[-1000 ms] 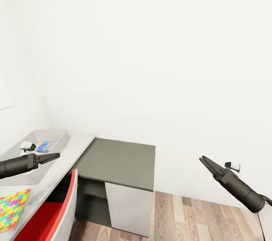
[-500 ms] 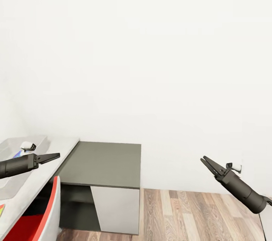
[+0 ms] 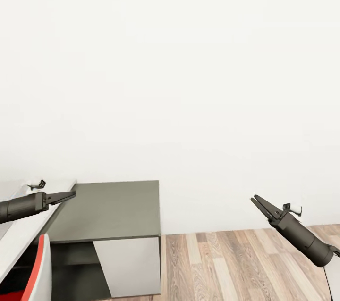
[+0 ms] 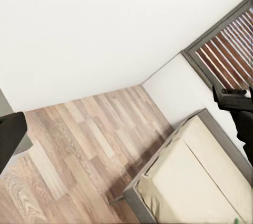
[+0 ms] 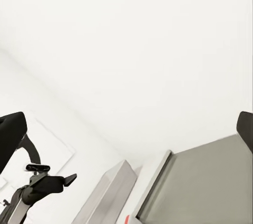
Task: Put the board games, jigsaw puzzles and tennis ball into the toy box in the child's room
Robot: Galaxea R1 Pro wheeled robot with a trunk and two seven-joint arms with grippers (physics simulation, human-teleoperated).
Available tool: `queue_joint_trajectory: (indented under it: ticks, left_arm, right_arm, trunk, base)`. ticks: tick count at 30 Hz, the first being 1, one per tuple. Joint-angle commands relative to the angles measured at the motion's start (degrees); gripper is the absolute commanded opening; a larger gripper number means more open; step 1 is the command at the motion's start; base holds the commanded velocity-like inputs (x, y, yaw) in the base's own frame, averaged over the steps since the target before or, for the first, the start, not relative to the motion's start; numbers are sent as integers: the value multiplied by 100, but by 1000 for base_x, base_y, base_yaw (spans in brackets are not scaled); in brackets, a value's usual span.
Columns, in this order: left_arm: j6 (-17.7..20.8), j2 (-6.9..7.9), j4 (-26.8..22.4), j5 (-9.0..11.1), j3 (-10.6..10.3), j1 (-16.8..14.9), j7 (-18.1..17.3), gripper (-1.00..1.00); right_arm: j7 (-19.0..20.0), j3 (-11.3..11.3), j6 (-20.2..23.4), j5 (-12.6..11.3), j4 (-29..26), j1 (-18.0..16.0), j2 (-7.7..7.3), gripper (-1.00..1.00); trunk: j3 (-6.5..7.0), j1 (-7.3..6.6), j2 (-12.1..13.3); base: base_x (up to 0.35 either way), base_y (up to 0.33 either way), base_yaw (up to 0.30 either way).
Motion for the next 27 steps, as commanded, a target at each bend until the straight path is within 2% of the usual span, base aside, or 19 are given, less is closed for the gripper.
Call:
queue_joint_trajectory:
  ticks: [1,27]
  left_arm:
    - [61,2,-1,-2,1,1,-25,100]
    - [61,2,-7,-3,-2,1,-25,100]
  right_arm:
    - [5,-2,31,-16,3,-4,1,100]
    - [0,-2,20,-15,3,-4,2,100]
  trunk:
    - [-4,2,-5]
    - [-4,2,-5]
  base:
    - [0,0,-281]
    - [0,-14,-281]
